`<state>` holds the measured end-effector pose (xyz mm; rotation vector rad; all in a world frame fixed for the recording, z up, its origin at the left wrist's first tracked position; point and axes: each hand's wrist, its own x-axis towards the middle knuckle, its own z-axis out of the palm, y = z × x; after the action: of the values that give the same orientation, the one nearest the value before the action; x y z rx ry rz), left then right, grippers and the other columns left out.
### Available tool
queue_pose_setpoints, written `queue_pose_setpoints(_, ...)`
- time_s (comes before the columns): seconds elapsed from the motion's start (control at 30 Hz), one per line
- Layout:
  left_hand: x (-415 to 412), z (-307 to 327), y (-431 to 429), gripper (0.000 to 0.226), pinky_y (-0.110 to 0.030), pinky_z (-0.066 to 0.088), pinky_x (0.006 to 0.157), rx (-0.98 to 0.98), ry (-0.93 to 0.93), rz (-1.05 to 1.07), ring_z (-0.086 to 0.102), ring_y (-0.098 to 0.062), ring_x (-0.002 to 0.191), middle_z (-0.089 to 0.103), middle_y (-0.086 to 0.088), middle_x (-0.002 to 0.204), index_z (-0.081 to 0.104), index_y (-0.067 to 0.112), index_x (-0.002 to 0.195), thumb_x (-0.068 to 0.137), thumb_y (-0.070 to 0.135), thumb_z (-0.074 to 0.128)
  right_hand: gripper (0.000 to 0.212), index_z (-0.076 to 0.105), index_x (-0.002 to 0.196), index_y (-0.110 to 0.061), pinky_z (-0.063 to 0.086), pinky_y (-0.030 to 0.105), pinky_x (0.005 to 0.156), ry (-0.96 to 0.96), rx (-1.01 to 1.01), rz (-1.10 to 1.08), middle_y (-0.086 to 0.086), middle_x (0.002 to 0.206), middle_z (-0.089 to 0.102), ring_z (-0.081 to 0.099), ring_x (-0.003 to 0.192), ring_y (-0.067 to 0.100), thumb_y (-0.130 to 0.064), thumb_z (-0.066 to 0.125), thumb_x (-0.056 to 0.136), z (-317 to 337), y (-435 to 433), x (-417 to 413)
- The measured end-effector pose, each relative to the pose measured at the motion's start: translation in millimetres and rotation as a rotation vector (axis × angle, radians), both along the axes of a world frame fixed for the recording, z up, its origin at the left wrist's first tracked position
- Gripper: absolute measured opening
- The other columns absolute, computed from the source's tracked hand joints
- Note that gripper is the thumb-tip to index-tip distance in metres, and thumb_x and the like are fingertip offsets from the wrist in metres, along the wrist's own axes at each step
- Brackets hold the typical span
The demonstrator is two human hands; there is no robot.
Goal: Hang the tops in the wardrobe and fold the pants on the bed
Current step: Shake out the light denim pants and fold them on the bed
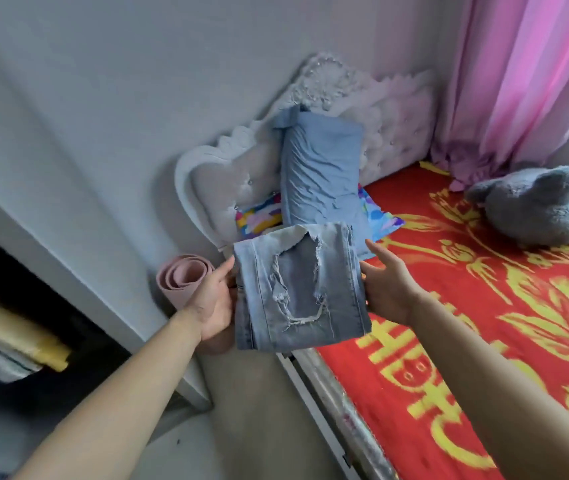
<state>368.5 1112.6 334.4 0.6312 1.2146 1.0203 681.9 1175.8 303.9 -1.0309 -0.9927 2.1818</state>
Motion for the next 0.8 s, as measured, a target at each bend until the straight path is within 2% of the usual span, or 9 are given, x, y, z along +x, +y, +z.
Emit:
queue_pose_setpoints(0.07, -49, 14, -40, 0.042, -0.040, 0.056, 0.079, 0.036, -0.009, 0.095, 0.069, -0.029, 0.098, 0.074, -0.004, 0.105, 0.077, 0.029, 0.100, 0.090, 0.059, 0.051, 0.074, 0.066, 0.130, -0.025, 0.045, 0.038, 0.084, 0.002, 0.016, 0.056, 0.007, 0.116, 0.065, 0.064, 0.104, 0.025, -0.076, 0.038, 0.084, 16, -16, -53)
queue_pose_setpoints(0.17, -132, 27, -107, 0.066, -0.049, 0.044, 0.104, 0.055, -0.042, 0.262, 0.058, -0.031, 0.110, 0.065, -0.012, 0.112, 0.062, 0.016, 0.125, 0.083, 0.066, 0.055, 0.073, 0.073, 0.120, -0.023, 0.044, 0.038, 0.088, -0.014, 0.063, 0.162, 0.007, 0.109, 0.067, 0.064, 0.101, 0.026, -0.077, 0.039, 0.084, 41, -51, -147)
queue_pose_setpoints(0.27, -211, 49, -176, 0.082, -0.051, 0.040, 0.108, 0.061, -0.083, 0.355, 0.061, -0.033, 0.115, 0.067, -0.017, 0.118, 0.064, 0.005, 0.124, 0.080, 0.073, 0.055, 0.080, 0.067, 0.129, -0.018, 0.038, 0.046, 0.103, -0.031, 0.114, 0.242, 0.013, 0.124, 0.063, 0.058, 0.116, 0.032, -0.077, 0.042, 0.082, 67, -91, -242)
queue_pose_setpoints(0.37, -281, 82, -239, 0.083, -0.053, 0.042, 0.104, 0.142, -0.104, 0.446, 0.056, -0.036, 0.123, 0.062, -0.016, 0.131, 0.056, 0.012, 0.136, 0.082, 0.075, 0.053, 0.082, 0.064, 0.133, -0.017, 0.038, 0.044, 0.106, -0.045, 0.187, 0.309, 0.018, 0.129, 0.062, 0.059, 0.120, 0.036, -0.077, 0.045, 0.080, 100, -130, -335)
queue_pose_setpoints(0.43, -325, 109, -272, 0.082, -0.051, 0.045, 0.099, 0.215, -0.090, 0.499, 0.058, -0.031, 0.120, 0.064, -0.011, 0.127, 0.055, 0.014, 0.138, 0.081, 0.073, 0.054, 0.080, 0.067, 0.130, -0.019, 0.039, 0.044, 0.108, -0.042, 0.243, 0.348, 0.018, 0.132, 0.062, 0.060, 0.122, 0.035, -0.078, 0.045, 0.080, 123, -149, -388)
queue_pose_setpoints(0.57, -403, 168, -317, 0.070, -0.042, 0.048, 0.082, 0.323, -0.090, 0.567, 0.064, -0.026, 0.083, 0.064, -0.009, 0.094, 0.056, 0.013, 0.125, 0.081, 0.068, 0.058, 0.079, 0.065, 0.132, -0.026, 0.039, 0.046, 0.108, -0.017, 0.362, 0.419, 0.019, 0.133, 0.062, 0.059, 0.124, 0.035, -0.082, 0.046, 0.079, 173, -169, -474)
queue_pose_setpoints(0.63, -435, 194, -328, 0.068, -0.041, 0.048, 0.078, 0.357, -0.051, 0.592, 0.061, -0.025, 0.076, 0.064, -0.010, 0.088, 0.057, 0.014, 0.124, 0.082, 0.068, 0.057, 0.080, 0.062, 0.134, -0.033, 0.044, 0.045, 0.102, -0.003, 0.454, 0.457, 0.014, 0.128, 0.067, 0.064, 0.118, 0.031, -0.084, 0.051, 0.073, 199, -175, -511)
queue_pose_setpoints(0.73, -479, 235, -329, 0.074, -0.039, 0.054, 0.075, 0.418, 0.026, 0.629, 0.065, -0.023, 0.079, 0.068, -0.011, 0.089, 0.058, 0.011, 0.128, 0.082, 0.068, 0.057, 0.088, 0.058, 0.136, -0.032, 0.049, 0.043, 0.092, 0.047, 0.514, 0.497, 0.009, 0.125, 0.070, 0.068, 0.113, 0.027, -0.083, 0.062, 0.064, 239, -171, -564)
queue_pose_setpoints(0.8, -506, 268, -323, 0.075, -0.043, 0.054, 0.085, 0.482, 0.070, 0.649, 0.069, -0.026, 0.096, 0.072, -0.013, 0.104, 0.057, 0.011, 0.130, 0.082, 0.068, 0.057, 0.088, 0.057, 0.137, -0.028, 0.052, 0.045, 0.090, 0.100, 0.570, 0.535, 0.008, 0.127, 0.069, 0.067, 0.115, 0.028, -0.081, 0.063, 0.066, 272, -161, -597)
